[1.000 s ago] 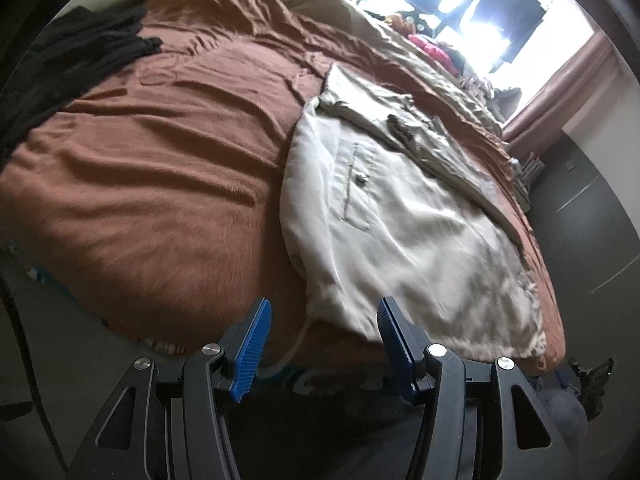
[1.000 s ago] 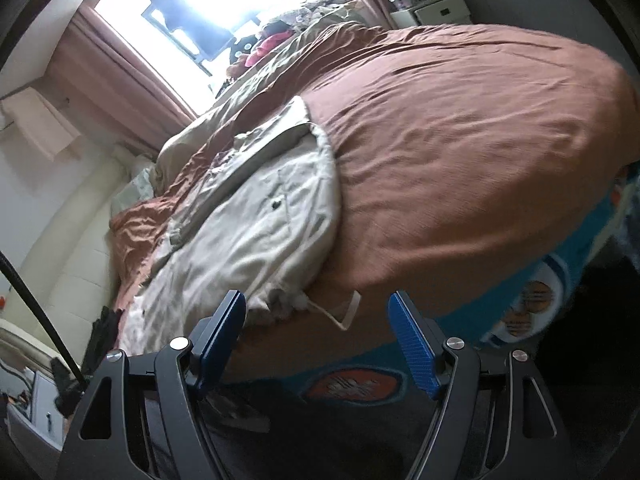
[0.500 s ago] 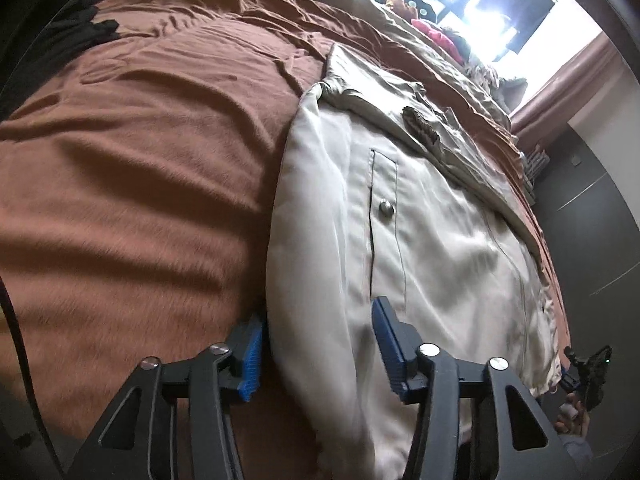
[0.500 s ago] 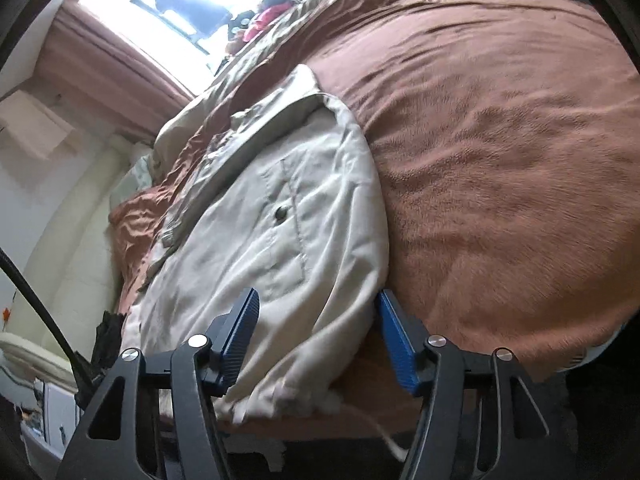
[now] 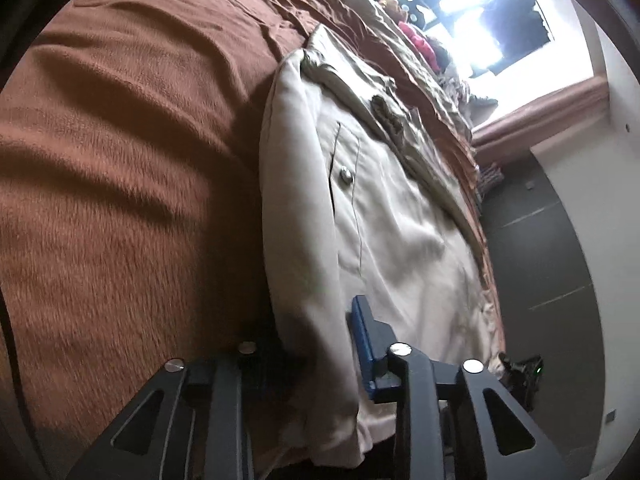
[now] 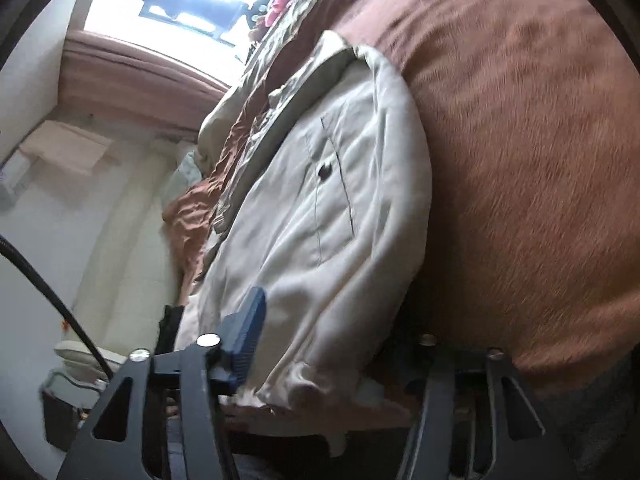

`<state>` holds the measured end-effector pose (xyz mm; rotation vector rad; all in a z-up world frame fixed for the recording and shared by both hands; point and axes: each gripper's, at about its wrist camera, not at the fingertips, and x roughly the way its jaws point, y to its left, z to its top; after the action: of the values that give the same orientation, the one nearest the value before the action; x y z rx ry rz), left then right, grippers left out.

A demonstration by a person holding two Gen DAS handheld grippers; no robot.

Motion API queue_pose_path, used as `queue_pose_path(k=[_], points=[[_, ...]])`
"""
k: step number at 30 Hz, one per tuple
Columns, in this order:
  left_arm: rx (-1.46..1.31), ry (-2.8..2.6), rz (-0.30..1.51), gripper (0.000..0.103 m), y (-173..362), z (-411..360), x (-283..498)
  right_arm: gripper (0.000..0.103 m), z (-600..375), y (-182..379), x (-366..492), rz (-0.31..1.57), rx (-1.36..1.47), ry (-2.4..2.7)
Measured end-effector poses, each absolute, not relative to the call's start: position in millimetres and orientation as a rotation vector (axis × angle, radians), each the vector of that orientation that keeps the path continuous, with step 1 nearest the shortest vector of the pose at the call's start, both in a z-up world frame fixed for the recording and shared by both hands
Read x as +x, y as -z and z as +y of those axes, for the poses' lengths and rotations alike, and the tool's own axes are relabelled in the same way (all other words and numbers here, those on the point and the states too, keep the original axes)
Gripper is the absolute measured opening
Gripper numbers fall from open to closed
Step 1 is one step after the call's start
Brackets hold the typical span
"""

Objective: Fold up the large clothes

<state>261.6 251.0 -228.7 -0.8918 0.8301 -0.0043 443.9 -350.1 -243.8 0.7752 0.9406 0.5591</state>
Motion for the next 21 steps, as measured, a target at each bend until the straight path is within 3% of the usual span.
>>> queue_pose_path(k=[1, 4, 21], points=[[-0.884, -0.006, 0.838, 0.016, 228.0, 250.0, 262.9, 0.026, -347.5, 244.6, 445.9, 0.954, 0.752, -0.538], [-0.927, -0.035, 0.819, 0.009, 223.5, 252.9, 256.6, 0.015, -354.0, 240.2, 447.3, 0.956, 0.792, -0.48], [-0.821, 0.035, 0.549, 0.006, 61.6, 240.4, 197.9, 0.012, -358.8, 97.3, 348.7, 0.671, 0.71, -0.599]])
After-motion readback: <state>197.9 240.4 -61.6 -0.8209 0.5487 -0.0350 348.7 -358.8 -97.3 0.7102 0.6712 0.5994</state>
